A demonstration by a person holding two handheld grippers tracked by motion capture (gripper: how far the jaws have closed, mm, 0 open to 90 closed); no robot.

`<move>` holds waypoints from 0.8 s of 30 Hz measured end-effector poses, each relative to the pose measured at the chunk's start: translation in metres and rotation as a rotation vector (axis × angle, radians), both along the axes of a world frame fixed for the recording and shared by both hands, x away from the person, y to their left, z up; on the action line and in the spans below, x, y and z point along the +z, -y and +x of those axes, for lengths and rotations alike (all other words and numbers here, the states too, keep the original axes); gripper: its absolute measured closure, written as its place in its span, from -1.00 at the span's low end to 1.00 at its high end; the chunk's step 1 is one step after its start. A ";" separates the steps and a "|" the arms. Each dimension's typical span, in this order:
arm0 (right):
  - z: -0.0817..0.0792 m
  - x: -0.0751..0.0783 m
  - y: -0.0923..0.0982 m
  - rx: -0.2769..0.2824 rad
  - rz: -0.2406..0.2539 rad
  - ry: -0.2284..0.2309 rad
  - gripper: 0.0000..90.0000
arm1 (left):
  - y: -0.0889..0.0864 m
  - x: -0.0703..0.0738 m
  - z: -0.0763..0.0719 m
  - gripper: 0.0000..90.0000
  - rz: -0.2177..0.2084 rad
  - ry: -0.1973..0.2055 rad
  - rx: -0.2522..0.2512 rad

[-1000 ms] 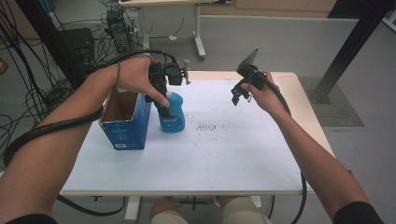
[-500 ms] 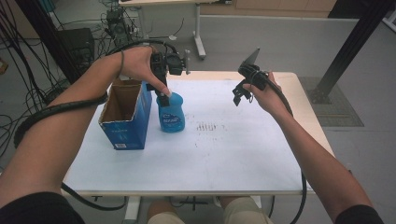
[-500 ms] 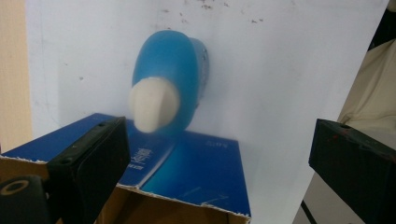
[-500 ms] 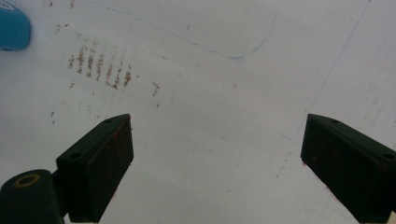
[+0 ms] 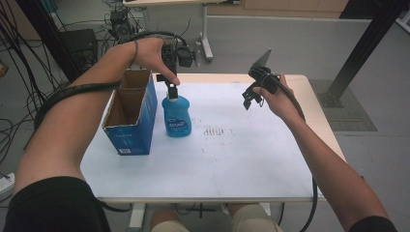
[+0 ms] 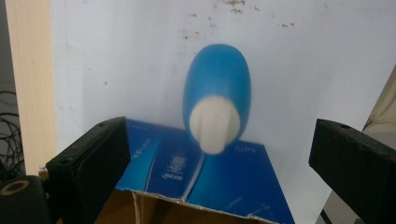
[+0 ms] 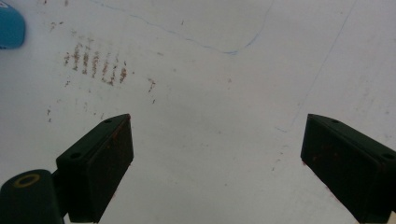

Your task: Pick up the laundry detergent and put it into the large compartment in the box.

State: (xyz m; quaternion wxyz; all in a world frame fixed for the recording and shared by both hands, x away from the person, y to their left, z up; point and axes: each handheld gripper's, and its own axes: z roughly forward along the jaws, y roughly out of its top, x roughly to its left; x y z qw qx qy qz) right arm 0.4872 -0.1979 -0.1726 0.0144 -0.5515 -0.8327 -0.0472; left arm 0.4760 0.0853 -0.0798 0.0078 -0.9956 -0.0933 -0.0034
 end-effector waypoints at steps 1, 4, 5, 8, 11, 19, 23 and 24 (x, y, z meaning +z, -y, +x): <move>0.000 0.000 0.000 -0.004 0.001 -0.002 -0.79 | 0.001 -0.002 0.002 -0.87 0.002 -0.004 0.000; 0.000 0.000 0.002 -0.005 0.006 -0.003 -0.79 | 0.001 -0.006 0.008 -0.87 0.005 -0.013 0.008; 0.000 0.000 0.003 -0.006 0.007 -0.003 -0.79 | 0.000 -0.007 0.008 -0.87 0.006 -0.005 0.011; 0.000 -0.001 0.006 -0.007 0.013 -0.004 -0.80 | -0.002 -0.012 0.010 -0.87 0.001 -0.020 0.006; 0.001 -0.002 0.008 -0.012 0.013 -0.003 -0.80 | -0.002 -0.017 0.011 -0.87 0.007 -0.028 0.005; 0.001 -0.003 0.007 -0.013 0.014 -0.003 -0.80 | -0.005 -0.030 0.013 -0.87 0.005 -0.045 0.009; 0.001 -0.004 0.008 -0.014 0.013 -0.002 -0.80 | -0.006 -0.039 0.015 -0.87 0.004 -0.056 0.014; 0.002 -0.004 0.008 -0.016 0.012 -0.002 -0.80 | -0.006 -0.042 0.016 -0.87 0.005 -0.061 0.014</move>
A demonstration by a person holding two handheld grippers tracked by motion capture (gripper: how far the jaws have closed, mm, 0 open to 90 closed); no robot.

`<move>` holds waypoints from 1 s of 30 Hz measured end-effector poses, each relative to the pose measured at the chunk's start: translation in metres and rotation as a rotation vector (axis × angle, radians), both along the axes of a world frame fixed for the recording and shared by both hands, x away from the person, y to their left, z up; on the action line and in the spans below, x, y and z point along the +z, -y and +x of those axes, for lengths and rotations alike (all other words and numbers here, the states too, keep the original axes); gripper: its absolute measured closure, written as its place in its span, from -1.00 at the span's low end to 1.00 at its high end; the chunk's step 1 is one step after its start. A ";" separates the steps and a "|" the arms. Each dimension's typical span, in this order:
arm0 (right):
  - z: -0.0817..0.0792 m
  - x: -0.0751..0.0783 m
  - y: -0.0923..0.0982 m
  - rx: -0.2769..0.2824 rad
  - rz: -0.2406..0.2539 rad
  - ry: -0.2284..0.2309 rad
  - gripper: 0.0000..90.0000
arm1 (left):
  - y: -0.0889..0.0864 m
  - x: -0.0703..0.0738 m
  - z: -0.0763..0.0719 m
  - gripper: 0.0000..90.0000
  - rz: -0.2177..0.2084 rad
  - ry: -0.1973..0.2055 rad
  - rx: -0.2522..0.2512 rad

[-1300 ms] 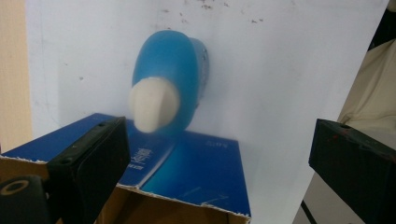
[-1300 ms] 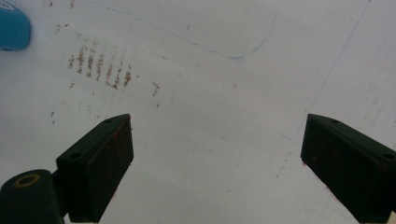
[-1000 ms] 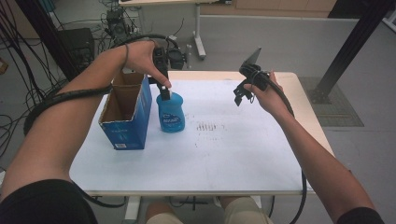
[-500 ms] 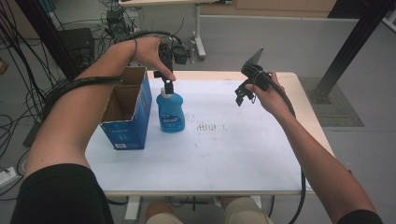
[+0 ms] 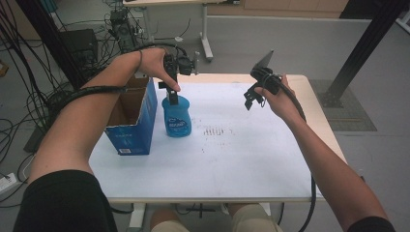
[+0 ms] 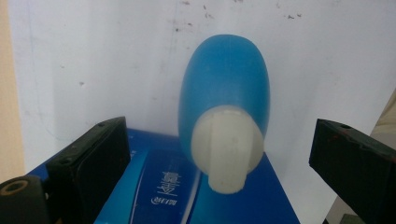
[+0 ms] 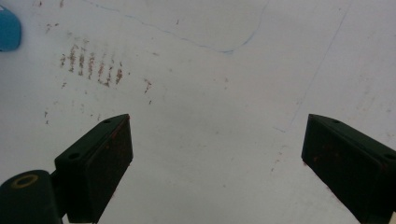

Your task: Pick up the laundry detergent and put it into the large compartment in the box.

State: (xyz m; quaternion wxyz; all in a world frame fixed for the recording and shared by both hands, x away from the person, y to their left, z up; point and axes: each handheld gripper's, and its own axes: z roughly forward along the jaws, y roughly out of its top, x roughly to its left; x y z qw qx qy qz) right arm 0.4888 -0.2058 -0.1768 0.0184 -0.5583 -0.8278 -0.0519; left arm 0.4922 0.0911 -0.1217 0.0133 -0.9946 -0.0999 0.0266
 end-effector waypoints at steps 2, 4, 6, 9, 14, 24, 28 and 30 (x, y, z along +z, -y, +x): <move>0.000 0.000 0.000 0.000 -0.002 0.000 -0.80 | 0.000 -0.005 0.001 -0.87 -0.001 -0.003 -0.002; 0.001 -0.001 -0.001 0.000 -0.003 0.000 -0.80 | 0.000 -0.010 0.002 -0.87 -0.006 -0.014 -0.002; 0.000 -0.001 -0.001 0.004 -0.004 0.002 -0.80 | 0.000 -0.014 0.004 -0.87 -0.007 -0.021 -0.001; 0.001 -0.003 -0.002 0.005 -0.006 -0.001 -0.80 | 0.000 -0.023 0.006 -0.87 -0.006 -0.028 -0.004; 0.001 -0.004 -0.002 0.005 -0.006 -0.003 -0.80 | -0.001 -0.036 0.007 -0.89 -0.011 -0.033 -0.001; 0.005 -0.008 0.000 0.006 -0.003 -0.013 -0.80 | 0.002 -0.052 0.007 -0.89 0.001 -0.044 -0.009; 0.006 -0.009 0.001 0.007 0.000 -0.015 -0.80 | 0.000 -0.056 0.005 -0.89 0.001 -0.038 -0.006; 0.006 -0.009 0.001 0.007 0.001 -0.016 -0.80 | -0.001 -0.056 0.004 -0.89 -0.005 -0.038 -0.001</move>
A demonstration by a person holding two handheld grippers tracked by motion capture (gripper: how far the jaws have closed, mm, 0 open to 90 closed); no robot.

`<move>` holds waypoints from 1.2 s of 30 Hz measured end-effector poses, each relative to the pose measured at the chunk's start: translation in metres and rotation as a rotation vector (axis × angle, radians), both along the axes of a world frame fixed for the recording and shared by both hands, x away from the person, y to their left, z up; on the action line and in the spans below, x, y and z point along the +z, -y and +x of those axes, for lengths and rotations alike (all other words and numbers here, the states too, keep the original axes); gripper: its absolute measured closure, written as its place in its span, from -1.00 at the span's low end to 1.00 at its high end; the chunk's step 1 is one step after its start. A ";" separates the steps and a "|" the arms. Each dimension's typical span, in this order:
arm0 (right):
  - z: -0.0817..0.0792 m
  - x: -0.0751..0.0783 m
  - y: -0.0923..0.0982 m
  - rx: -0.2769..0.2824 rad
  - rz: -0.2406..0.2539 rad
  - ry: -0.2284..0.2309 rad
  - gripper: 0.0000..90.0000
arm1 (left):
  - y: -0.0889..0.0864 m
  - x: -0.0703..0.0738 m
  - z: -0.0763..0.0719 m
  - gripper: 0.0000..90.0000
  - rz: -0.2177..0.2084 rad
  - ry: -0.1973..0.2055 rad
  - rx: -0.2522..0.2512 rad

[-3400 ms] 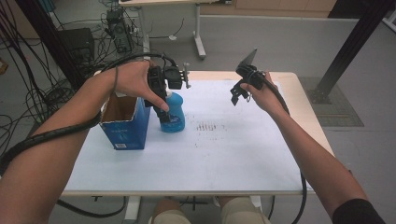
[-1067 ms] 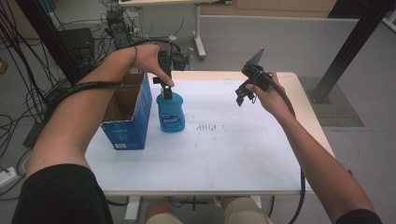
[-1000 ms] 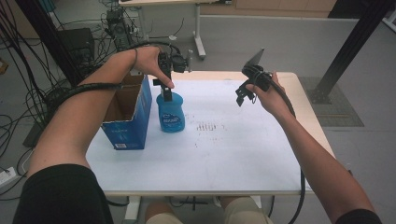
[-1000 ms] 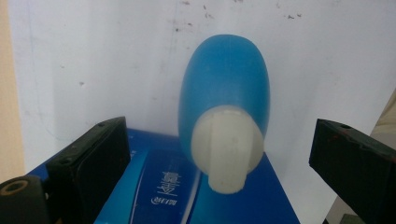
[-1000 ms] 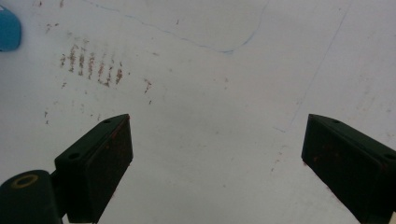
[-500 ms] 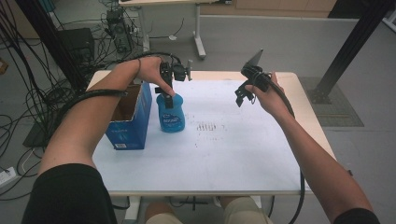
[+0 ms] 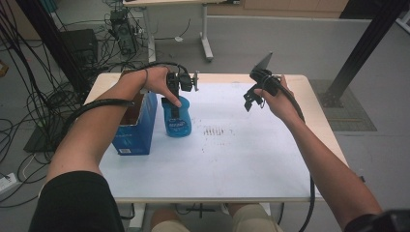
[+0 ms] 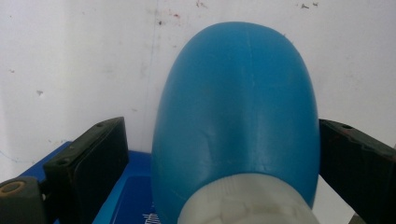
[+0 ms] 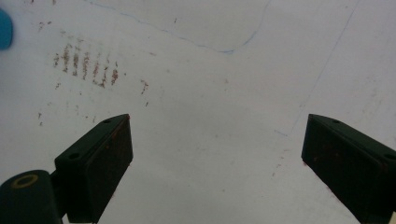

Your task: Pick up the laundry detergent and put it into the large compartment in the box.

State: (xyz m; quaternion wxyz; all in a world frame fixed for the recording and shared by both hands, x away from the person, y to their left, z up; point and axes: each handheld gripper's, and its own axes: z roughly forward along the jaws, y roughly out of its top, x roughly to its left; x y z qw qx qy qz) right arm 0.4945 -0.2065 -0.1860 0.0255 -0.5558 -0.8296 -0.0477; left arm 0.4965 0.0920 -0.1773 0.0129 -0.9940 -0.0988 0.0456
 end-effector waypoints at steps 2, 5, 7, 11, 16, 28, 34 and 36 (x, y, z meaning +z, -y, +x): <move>0.000 0.000 0.000 0.001 0.001 0.000 -0.80 | -0.001 0.001 0.000 -0.89 -0.002 0.001 -0.002; 0.000 0.000 0.001 0.002 0.004 0.000 -0.80 | -0.001 0.002 -0.001 -0.89 -0.003 0.009 0.000; 0.000 0.000 0.001 0.001 0.004 0.000 -0.80 | -0.001 0.002 -0.002 -0.89 0.001 0.011 0.000; -0.001 0.000 0.001 -0.001 0.004 0.001 -0.80 | -0.001 0.001 -0.003 -0.89 -0.002 0.014 -0.002; -0.001 0.001 0.000 0.000 0.003 -0.001 -0.80 | -0.002 0.002 -0.005 -0.88 0.000 0.022 -0.002; 0.000 -0.001 0.000 -0.002 0.006 -0.003 -0.80 | -0.001 0.003 -0.007 -0.88 0.005 0.027 -0.014; 0.000 -0.001 0.000 -0.002 0.004 -0.005 -0.80 | -0.002 0.004 -0.007 -0.88 0.004 0.028 -0.012; 0.000 -0.001 0.000 -0.004 0.005 -0.005 -0.80 | -0.002 0.004 -0.007 -0.88 0.002 0.030 -0.011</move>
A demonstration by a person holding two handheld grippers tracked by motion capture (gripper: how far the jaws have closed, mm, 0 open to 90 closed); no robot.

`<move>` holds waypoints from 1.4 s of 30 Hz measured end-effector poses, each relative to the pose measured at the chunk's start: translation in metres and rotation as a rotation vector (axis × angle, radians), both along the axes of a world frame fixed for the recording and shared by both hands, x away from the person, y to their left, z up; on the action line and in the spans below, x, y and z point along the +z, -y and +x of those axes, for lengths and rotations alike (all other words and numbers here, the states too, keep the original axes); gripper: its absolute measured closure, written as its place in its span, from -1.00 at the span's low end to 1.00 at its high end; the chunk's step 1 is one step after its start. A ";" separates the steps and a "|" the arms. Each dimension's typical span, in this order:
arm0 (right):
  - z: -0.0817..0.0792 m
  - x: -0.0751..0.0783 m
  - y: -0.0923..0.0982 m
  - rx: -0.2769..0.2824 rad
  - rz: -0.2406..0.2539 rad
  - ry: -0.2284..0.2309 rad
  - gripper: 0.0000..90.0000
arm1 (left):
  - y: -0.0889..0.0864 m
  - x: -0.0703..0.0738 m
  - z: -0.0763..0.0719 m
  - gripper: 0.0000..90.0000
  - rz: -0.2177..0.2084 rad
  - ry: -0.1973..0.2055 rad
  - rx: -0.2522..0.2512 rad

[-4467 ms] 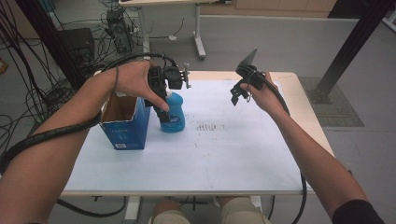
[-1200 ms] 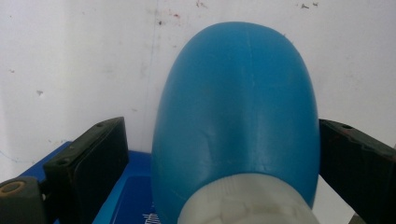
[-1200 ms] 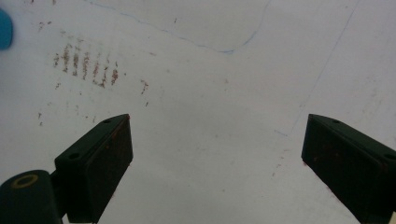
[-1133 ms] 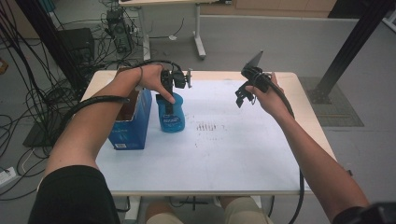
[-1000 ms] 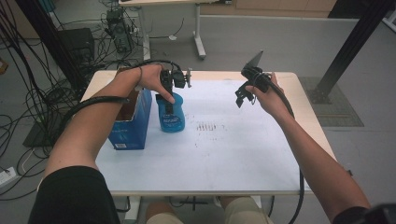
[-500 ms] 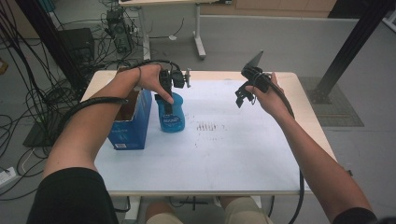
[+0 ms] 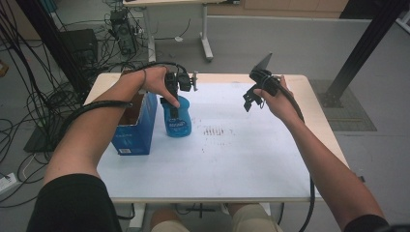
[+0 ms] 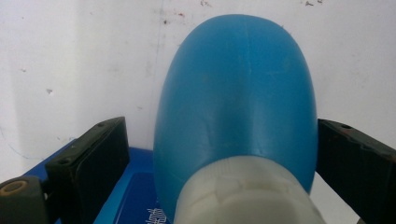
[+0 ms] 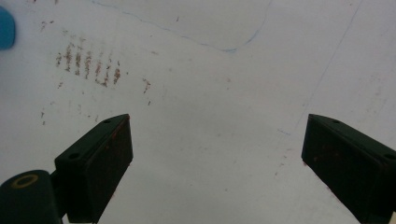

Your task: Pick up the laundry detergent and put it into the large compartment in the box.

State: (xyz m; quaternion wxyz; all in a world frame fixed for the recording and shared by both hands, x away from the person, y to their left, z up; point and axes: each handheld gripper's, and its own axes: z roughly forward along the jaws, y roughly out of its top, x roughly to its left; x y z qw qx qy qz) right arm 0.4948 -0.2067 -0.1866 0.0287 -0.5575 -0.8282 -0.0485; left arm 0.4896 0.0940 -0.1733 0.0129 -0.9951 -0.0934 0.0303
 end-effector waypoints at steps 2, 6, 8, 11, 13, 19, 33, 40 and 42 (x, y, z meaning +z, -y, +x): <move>0.000 0.000 0.000 -0.001 0.002 0.001 -0.80 | 0.000 0.000 0.000 -0.88 -0.004 -0.001 0.001; 0.000 0.000 -0.001 0.002 -0.001 -0.001 -0.80 | 0.000 0.001 0.000 -0.88 -0.002 -0.001 -0.002; 0.000 -0.001 -0.001 0.001 0.000 0.001 -0.80 | 0.000 0.001 0.000 -0.88 -0.004 0.000 -0.002; 0.000 -0.001 -0.001 0.002 -0.002 0.000 -0.80 | 0.000 0.001 0.000 -0.88 -0.007 0.001 0.001; 0.000 -0.001 -0.001 0.002 -0.002 0.000 -0.80 | 0.000 0.002 0.000 -0.88 -0.006 0.002 0.001; 0.000 -0.001 -0.001 0.000 -0.001 -0.001 -0.80 | 0.000 0.003 -0.001 -0.88 -0.004 0.005 -0.003; 0.001 0.000 0.000 -0.002 0.001 -0.004 -0.80 | 0.000 0.004 -0.001 -0.87 -0.005 0.006 -0.005; 0.002 0.000 0.001 -0.003 0.001 -0.005 -0.80 | 0.001 0.003 0.000 -0.87 -0.001 0.003 -0.008; 0.001 0.000 0.001 -0.003 0.000 -0.005 -0.80 | 0.002 0.004 -0.001 -0.87 0.000 0.006 -0.007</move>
